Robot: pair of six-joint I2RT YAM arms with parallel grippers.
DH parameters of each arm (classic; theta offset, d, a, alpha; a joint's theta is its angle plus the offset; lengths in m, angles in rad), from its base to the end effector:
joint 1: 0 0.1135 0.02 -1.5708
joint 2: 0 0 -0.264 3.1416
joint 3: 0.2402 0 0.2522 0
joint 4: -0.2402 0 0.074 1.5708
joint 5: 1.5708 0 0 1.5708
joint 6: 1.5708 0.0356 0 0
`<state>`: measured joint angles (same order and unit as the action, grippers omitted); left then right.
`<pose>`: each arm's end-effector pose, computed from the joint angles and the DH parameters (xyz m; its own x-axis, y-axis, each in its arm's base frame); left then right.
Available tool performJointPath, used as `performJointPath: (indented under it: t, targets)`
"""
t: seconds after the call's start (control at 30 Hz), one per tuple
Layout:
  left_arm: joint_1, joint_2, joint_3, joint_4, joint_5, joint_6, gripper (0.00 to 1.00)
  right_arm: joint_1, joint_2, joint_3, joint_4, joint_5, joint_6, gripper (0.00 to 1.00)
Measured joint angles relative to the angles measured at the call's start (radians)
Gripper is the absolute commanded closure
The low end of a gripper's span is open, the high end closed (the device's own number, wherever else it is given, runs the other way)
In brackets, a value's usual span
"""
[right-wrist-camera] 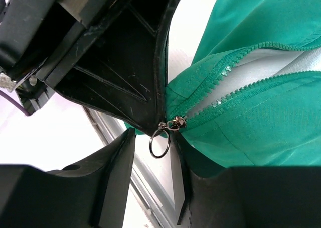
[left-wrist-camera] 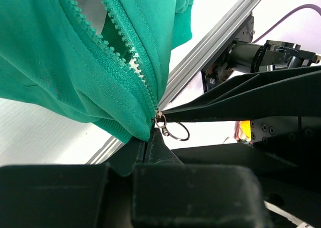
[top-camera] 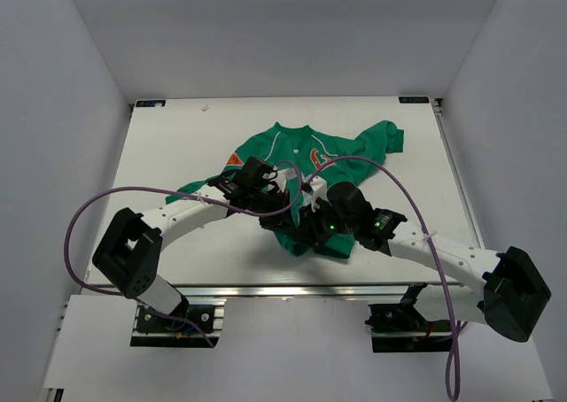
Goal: Zip up the jacket
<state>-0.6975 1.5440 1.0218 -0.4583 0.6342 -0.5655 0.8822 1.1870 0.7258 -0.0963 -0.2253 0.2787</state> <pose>0.2258 -0.2168 0.2219 -0.9503 0.2332 -0.2062 0.3091 0.6284 -0.7139 0.1587 0.2054 0.2455 -0.5634 -0.2626 -0.7833 -0.7469 0.5672 0.3471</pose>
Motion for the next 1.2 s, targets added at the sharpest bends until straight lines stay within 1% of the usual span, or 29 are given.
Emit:
performJointPath:
  t: [0.1,0.13,0.2,0.23,0.3,0.37,0.57,0.8,0.83,0.9,0.93,1.0,1.03,1.1,1.13,1.2]
  targets:
    - [0.000,-0.004,0.000,-0.001,-0.003,0.001,1.00,-0.005,0.002,0.000,0.002,-0.009,0.008,0.72]
    - [0.000,-0.004,-0.001,0.000,-0.006,0.000,1.00,-0.006,0.004,0.000,0.005,-0.014,0.010,0.77]
    - [0.002,-0.005,-0.002,-0.004,-0.012,0.003,1.00,-0.006,0.007,-0.002,0.007,-0.018,0.016,0.82]
    - [0.002,-0.005,-0.002,-0.006,-0.014,0.004,1.00,-0.008,0.007,-0.002,0.008,-0.017,0.021,0.87]
    - [0.002,-0.006,-0.002,-0.009,-0.016,0.004,1.00,-0.013,0.007,-0.002,0.008,-0.013,0.029,0.90]
    - [0.002,-0.007,-0.002,-0.009,-0.019,0.004,1.00,-0.014,0.007,-0.002,0.010,-0.004,0.033,1.00]
    - [0.000,-0.008,-0.007,-0.008,-0.017,0.003,1.00,-0.014,-0.003,-0.002,0.025,0.038,0.031,1.00]
    - [-0.006,-0.009,-0.007,-0.008,-0.013,0.003,1.00,-0.014,-0.018,-0.002,0.009,0.081,-0.010,1.00]
    - [-0.006,-0.009,-0.007,-0.008,-0.013,0.003,1.00,-0.014,-0.023,-0.002,0.001,0.088,-0.014,0.92]
    - [-0.006,-0.009,-0.007,-0.008,-0.012,0.003,1.00,-0.014,-0.044,-0.002,-0.014,0.100,-0.025,0.86]
    - [-0.006,-0.009,-0.007,-0.008,-0.012,0.003,1.00,-0.014,-0.057,-0.002,-0.016,0.102,-0.030,0.78]
    - [-0.006,-0.009,-0.007,-0.007,-0.010,0.003,1.00,-0.014,-0.086,-0.003,-0.016,0.112,-0.042,0.75]
    - [-0.006,-0.009,-0.007,-0.006,-0.008,0.003,1.00,-0.016,-0.101,-0.004,-0.014,0.112,-0.048,0.68]
    - [-0.006,-0.009,-0.007,-0.004,-0.005,0.003,1.00,-0.025,-0.121,-0.011,-0.003,0.105,-0.054,0.64]
    - [-0.006,-0.009,-0.007,-0.004,-0.005,0.003,1.00,-0.034,-0.128,-0.020,0.003,0.090,-0.058,0.57]
    - [-0.006,-0.009,-0.010,0.004,0.000,0.001,1.00,-0.065,-0.132,-0.040,0.019,0.056,-0.061,0.54]
